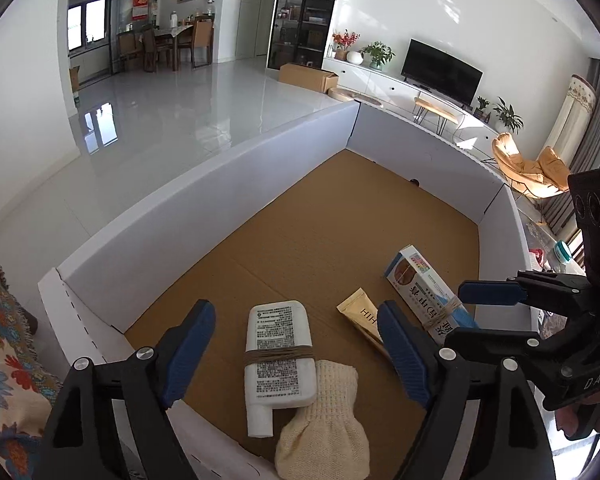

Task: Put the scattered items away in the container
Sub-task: 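Carry the lotion bottle and cream tube into the container and open both tools, then withdraw both tools from the container back over the table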

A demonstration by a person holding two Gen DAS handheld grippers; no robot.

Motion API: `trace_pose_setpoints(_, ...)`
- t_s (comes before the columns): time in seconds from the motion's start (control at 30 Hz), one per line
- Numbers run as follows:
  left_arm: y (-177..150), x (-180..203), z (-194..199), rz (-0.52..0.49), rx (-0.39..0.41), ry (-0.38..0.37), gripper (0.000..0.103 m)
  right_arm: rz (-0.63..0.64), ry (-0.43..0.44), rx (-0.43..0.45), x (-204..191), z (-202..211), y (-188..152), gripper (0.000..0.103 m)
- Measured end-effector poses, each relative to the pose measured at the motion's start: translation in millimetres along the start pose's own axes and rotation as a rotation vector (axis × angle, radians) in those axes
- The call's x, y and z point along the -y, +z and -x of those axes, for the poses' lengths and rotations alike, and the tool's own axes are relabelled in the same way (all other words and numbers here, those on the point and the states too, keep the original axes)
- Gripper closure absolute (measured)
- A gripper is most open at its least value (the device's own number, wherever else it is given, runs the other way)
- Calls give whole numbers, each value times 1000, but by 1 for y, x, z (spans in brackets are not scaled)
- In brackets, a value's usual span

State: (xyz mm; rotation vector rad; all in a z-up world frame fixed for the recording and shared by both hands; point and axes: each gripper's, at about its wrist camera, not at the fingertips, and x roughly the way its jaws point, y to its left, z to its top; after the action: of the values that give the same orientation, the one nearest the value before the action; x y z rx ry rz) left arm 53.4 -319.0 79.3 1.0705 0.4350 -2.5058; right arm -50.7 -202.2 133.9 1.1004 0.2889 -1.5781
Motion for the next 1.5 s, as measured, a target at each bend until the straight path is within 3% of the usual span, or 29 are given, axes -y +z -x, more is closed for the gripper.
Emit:
trace_pose_setpoints(0.13,-3,12,19,-9,58,-25,16,-48,-46,124,19,42,-10,27)
trace_pose_setpoints(0.17,-4,18,28,-24,80,-45,16,-62,-83,176,27,59,-17,22)
trace_pose_setpoints(0.2,-5,28,37,-47,103,-69,16,-78,-133,228,36,75,-26,16)
trace_pose_setpoints(0.3,-11,67,64,-158,162,-145,16,-172,-321,357,75,124,-70,10)
trace_pose_setpoints(0.37,-18,98,81,-250,190,-199,16,-264,-431,383,104,151,-111,10)
trace_pose_setpoints(0.43,-29,131,92,-345,192,-263,15,-347,-523,354,132,172,-154,10)
trace_pose_setpoints(0.6,-72,209,79,-543,73,-369,14,-491,-693,258,175,212,-261,10)
trace_pose_setpoints(0.7,-103,245,47,-606,-40,-395,14,-561,-735,233,187,229,-309,10)
trace_pose_setpoints(0.8,-130,274,17,-637,-121,-376,14,-607,-747,238,191,236,-339,10)
trace_pose_setpoints(1.0,-148,300,-9,-624,-137,-343,14,-611,-750,300,185,244,-347,10)
trace_pose_setpoints(1.37,-156,311,-33,-617,-164,-313,13,-584,-782,242,183,228,-342,6)
trace_pose_setpoints(1.5,-154,311,-39,-610,-160,-308,2,-577,-786,229,183,225,-341,4)
